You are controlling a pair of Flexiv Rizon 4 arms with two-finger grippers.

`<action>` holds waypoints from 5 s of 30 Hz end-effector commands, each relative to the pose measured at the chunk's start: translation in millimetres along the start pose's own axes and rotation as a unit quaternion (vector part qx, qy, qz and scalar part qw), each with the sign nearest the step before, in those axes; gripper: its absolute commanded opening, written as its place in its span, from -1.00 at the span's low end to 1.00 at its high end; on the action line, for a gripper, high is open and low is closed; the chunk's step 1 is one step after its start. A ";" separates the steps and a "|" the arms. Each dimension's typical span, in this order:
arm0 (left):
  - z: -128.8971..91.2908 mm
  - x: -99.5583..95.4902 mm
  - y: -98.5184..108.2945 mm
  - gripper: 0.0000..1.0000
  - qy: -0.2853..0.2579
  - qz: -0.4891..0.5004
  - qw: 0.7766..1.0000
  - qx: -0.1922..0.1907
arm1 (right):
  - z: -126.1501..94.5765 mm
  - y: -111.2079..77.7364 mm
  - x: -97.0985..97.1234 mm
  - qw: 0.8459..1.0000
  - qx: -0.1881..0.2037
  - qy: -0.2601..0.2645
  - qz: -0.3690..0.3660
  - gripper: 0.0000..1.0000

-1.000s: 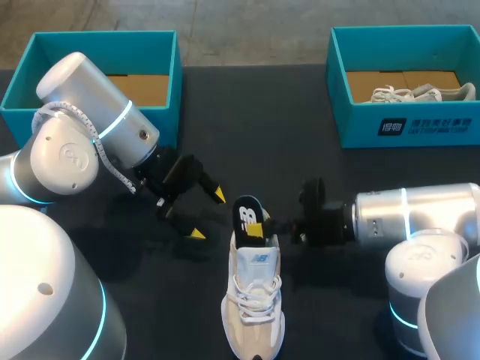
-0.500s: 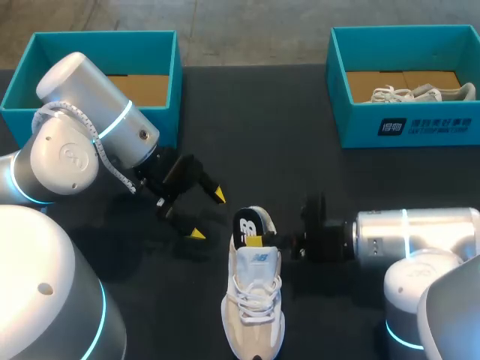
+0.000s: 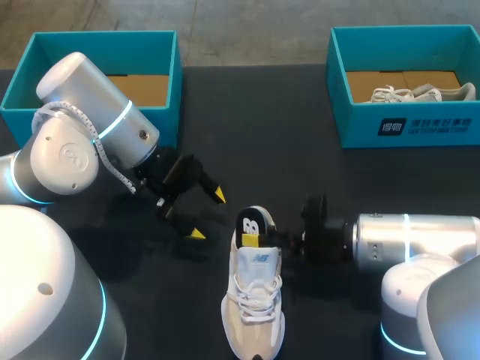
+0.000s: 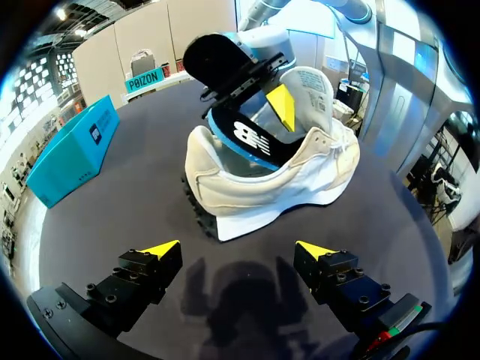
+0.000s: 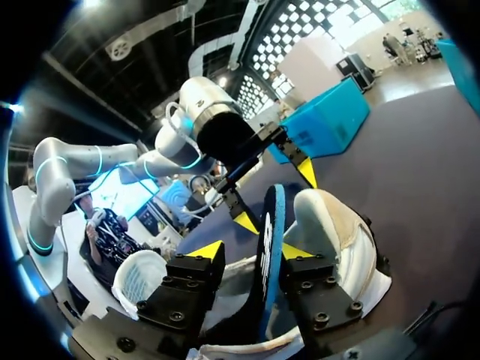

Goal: Take the shoe out of the shoebox, open the shoe tongue, remove and reinsert the insole, then place the shoe into the shoebox

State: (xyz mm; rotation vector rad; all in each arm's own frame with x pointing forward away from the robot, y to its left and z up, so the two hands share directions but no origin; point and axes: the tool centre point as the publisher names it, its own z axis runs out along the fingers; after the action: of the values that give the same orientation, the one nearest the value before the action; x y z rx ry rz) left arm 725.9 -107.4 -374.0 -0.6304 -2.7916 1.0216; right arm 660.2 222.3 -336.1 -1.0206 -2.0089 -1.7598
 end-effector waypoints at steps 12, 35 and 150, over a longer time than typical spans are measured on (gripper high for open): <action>0.6 0.2 -0.4 1.00 0.000 0.000 1.000 -0.002 | 1.0 17.9 -4.6 1.000 -0.007 0.002 -0.011 -1.00; 0.6 0.2 -0.4 1.00 0.000 0.000 1.000 -0.002 | 0.8 -16.5 -3.0 0.999 0.007 -0.003 0.036 -1.00; -29.0 0.5 -0.2 1.00 0.004 -0.001 1.000 -0.027 | -37.2 49.7 51.5 0.892 0.126 -0.434 0.008 -1.00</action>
State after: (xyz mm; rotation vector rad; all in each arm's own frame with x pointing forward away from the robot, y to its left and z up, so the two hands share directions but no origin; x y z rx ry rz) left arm 732.3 -100.1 -365.7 -0.6369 -2.8115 0.9739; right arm 641.8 187.2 -263.3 -1.5235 -2.3551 -1.3326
